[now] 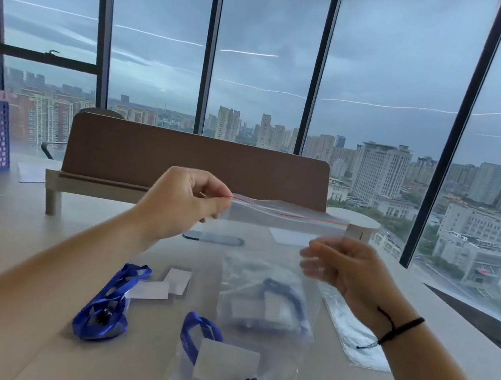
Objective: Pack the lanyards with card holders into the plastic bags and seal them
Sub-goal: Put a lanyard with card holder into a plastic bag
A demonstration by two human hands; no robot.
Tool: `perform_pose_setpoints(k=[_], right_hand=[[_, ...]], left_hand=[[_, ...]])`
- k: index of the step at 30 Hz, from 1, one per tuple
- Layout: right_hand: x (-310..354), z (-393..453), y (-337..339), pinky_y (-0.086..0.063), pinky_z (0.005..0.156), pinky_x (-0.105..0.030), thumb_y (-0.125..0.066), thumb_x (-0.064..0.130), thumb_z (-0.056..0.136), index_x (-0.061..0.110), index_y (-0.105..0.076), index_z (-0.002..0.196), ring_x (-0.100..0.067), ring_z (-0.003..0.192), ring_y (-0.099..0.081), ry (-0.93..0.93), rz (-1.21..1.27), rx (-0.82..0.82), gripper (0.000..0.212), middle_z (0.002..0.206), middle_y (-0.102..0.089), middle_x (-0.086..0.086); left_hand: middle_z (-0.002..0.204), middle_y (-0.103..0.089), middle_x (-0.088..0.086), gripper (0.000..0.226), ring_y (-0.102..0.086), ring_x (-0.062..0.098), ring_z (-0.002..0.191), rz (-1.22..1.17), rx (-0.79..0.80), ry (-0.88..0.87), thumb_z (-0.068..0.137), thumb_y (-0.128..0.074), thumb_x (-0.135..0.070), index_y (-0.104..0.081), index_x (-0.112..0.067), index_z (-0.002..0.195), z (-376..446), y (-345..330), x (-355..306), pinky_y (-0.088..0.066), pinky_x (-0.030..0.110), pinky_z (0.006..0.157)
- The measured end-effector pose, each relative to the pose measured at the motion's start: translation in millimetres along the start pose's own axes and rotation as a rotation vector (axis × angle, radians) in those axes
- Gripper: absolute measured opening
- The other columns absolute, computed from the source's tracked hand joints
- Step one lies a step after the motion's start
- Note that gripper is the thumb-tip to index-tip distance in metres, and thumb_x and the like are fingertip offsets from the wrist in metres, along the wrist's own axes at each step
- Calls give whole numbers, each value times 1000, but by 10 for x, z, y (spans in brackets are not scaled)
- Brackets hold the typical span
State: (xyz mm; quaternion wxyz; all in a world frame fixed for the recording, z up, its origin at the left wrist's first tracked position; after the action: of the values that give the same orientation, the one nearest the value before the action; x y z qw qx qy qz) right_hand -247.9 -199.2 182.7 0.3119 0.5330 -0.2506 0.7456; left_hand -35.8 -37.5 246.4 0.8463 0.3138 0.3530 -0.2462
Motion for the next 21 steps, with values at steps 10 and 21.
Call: perform_pose_setpoints(k=[10, 21], right_hand=[[-189, 177, 145, -58, 68, -43, -68, 20, 83, 3, -64, 92, -33, 74, -69, -1, 19, -49, 20, 90, -73, -22], [-551, 1024, 477, -58, 54, -37, -59, 20, 98, 13, -56, 98, -33, 61, -70, -107, -30, -189, 8, 78, -74, -17]], left_hand=[[83, -77, -7, 13, -67, 2, 78, -102, 140, 217, 89, -72, -31, -79, -21, 91, -149, -622, 909, -50, 15, 73], [84, -76, 7, 18, -73, 23, 69, -235, -54, 252, 97, -63, -23, -74, -9, 95, 688, -846, 1122, -60, 39, 77]])
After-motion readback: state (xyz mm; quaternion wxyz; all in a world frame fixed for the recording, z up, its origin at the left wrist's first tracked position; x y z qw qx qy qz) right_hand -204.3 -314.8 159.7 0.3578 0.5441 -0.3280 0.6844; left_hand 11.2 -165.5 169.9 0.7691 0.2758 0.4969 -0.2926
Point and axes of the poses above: each hand's wrist, its own z-axis towards the middle knuckle, its own y-axis out of the back of the hand, x = y × z, the point moved 10 cm from there along z, towards the middle knuckle
